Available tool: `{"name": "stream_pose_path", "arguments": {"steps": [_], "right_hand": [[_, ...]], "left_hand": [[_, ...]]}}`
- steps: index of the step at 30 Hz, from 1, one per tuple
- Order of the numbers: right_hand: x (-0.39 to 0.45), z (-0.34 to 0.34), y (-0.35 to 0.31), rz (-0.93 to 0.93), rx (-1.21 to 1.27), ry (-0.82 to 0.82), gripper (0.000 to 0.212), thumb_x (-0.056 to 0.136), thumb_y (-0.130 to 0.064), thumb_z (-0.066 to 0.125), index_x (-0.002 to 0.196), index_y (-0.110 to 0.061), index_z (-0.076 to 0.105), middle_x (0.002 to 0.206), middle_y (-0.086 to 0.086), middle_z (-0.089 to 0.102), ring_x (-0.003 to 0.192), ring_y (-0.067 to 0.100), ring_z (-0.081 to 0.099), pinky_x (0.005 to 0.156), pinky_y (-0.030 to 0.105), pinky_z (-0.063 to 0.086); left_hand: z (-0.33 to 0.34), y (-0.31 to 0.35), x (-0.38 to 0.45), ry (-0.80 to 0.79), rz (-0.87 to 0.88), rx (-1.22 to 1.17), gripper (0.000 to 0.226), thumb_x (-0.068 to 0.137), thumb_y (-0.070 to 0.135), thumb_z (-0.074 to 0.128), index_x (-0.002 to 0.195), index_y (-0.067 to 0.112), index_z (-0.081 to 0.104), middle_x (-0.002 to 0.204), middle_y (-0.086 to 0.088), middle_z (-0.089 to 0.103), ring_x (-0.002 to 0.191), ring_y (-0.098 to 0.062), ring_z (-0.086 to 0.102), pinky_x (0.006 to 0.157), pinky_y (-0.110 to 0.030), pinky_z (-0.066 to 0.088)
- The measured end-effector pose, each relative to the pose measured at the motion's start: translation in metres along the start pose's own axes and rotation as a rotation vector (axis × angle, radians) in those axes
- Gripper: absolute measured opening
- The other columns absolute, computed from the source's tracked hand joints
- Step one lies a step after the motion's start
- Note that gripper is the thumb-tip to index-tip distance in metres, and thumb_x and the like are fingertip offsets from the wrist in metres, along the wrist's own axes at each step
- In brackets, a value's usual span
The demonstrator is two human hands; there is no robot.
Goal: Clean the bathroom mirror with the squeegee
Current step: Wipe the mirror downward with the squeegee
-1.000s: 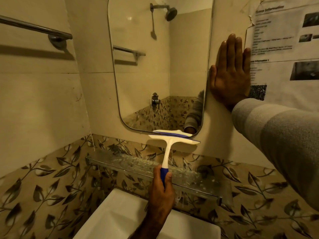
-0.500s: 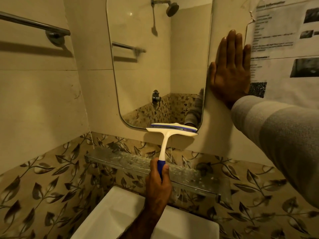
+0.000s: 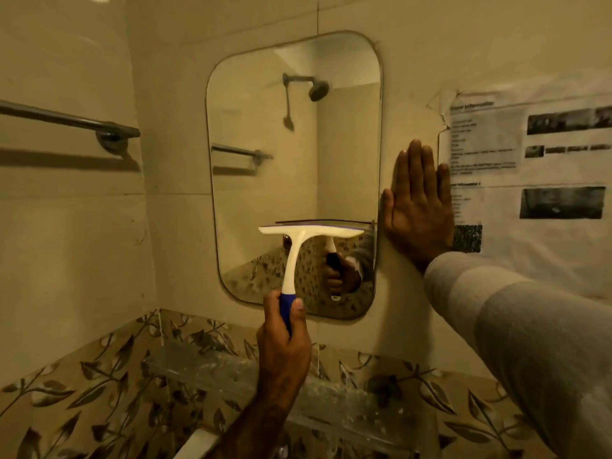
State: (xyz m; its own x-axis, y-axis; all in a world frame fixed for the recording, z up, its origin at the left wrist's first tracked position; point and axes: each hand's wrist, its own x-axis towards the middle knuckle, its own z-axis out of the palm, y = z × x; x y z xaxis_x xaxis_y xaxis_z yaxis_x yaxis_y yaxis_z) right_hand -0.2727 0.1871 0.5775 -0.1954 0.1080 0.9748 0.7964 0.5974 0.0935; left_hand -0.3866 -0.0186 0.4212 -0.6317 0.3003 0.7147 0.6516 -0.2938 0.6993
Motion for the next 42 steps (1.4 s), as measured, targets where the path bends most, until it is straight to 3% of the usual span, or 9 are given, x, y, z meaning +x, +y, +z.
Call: {"name": "stream_pose_path", "arguments": {"steps": [4, 11, 15, 18, 20, 28, 34, 42], "right_hand": [[0.0, -0.001, 0.0, 0.009, 0.002, -0.03, 0.067, 0.102, -0.041, 0.023, 0.158, -0.009, 0.005, 0.166, 0.011, -0.005, 0.154, 0.026, -0.005, 0.124, 0.05, 0.01], [0.001, -0.004, -0.002, 0.023, -0.01, -0.052, 0.069, 0.1, -0.042, 0.022, 0.158, -0.008, 0.008, 0.166, 0.011, -0.006, 0.154, 0.027, -0.004, 0.124, 0.051, 0.011], [0.005, -0.004, -0.007, 0.046, -0.006, -0.012, 0.068, 0.099, -0.042, 0.026, 0.156, -0.006, 0.019, 0.165, 0.014, 0.007, 0.153, 0.029, 0.005, 0.123, 0.052, 0.013], [0.011, -0.003, -0.011, 0.059, 0.02, 0.041, 0.067, 0.098, -0.04, 0.029, 0.153, -0.003, 0.028, 0.161, 0.019, 0.021, 0.151, 0.032, 0.015, 0.122, 0.051, 0.016], [0.01, -0.001, -0.011, 0.04, 0.002, 0.05, 0.067, 0.098, -0.04, 0.028, 0.154, -0.003, 0.025, 0.162, 0.018, 0.018, 0.152, 0.032, 0.013, 0.122, 0.052, 0.015], [0.008, 0.001, -0.011, 0.048, -0.026, 0.05, 0.067, 0.099, -0.041, 0.026, 0.155, -0.005, 0.02, 0.165, 0.015, 0.011, 0.153, 0.029, 0.007, 0.123, 0.053, 0.015], [0.007, -0.001, -0.011, 0.035, -0.029, 0.049, 0.066, 0.1, -0.04, 0.024, 0.156, -0.005, 0.018, 0.164, 0.015, 0.011, 0.153, 0.029, 0.006, 0.123, 0.052, 0.014], [0.007, 0.0, -0.011, 0.026, -0.037, 0.018, 0.066, 0.102, -0.038, 0.027, 0.157, -0.006, 0.011, 0.165, 0.014, 0.004, 0.154, 0.028, 0.0, 0.124, 0.051, 0.009]], "left_hand": [[0.002, 0.031, 0.053, 0.049, 0.109, -0.043, 0.013, 0.101, 0.03, 0.046, 0.104, 0.042, 0.041, 0.074, 0.002, 0.057, 0.058, -0.006, 0.058, 0.047, -0.022, 0.05], [0.012, 0.084, 0.141, 0.121, 0.222, -0.103, 0.018, 0.101, 0.033, 0.045, 0.118, 0.027, 0.042, 0.071, 0.005, 0.056, 0.055, 0.003, 0.06, 0.043, -0.009, 0.045], [0.016, 0.104, 0.181, 0.144, 0.236, -0.132, 0.024, 0.102, 0.032, 0.045, 0.122, 0.017, 0.043, 0.069, 0.007, 0.056, 0.056, 0.008, 0.06, 0.042, -0.004, 0.041], [0.021, 0.115, 0.202, 0.164, 0.271, -0.166, 0.019, 0.102, 0.033, 0.045, 0.117, 0.02, 0.044, 0.066, 0.009, 0.055, 0.054, 0.008, 0.06, 0.041, -0.004, 0.04], [0.025, 0.122, 0.213, 0.169, 0.284, -0.193, 0.012, 0.103, 0.032, 0.046, 0.112, 0.025, 0.042, 0.063, 0.01, 0.054, 0.053, 0.009, 0.06, 0.04, -0.003, 0.04], [0.032, 0.136, 0.243, 0.112, 0.278, -0.2, 0.014, 0.104, 0.034, 0.043, 0.114, 0.026, 0.04, 0.066, 0.01, 0.057, 0.046, 0.006, 0.061, 0.036, -0.007, 0.04], [0.034, 0.116, 0.242, 0.082, 0.218, -0.169, 0.021, 0.103, 0.038, 0.041, 0.118, 0.023, 0.04, 0.083, -0.01, 0.067, 0.049, -0.013, 0.065, 0.04, -0.015, 0.048], [0.034, 0.088, 0.205, 0.081, 0.201, -0.154, 0.021, 0.103, 0.033, 0.043, 0.12, 0.02, 0.042, 0.07, 0.009, 0.058, 0.052, 0.007, 0.062, 0.039, -0.005, 0.041]]}}
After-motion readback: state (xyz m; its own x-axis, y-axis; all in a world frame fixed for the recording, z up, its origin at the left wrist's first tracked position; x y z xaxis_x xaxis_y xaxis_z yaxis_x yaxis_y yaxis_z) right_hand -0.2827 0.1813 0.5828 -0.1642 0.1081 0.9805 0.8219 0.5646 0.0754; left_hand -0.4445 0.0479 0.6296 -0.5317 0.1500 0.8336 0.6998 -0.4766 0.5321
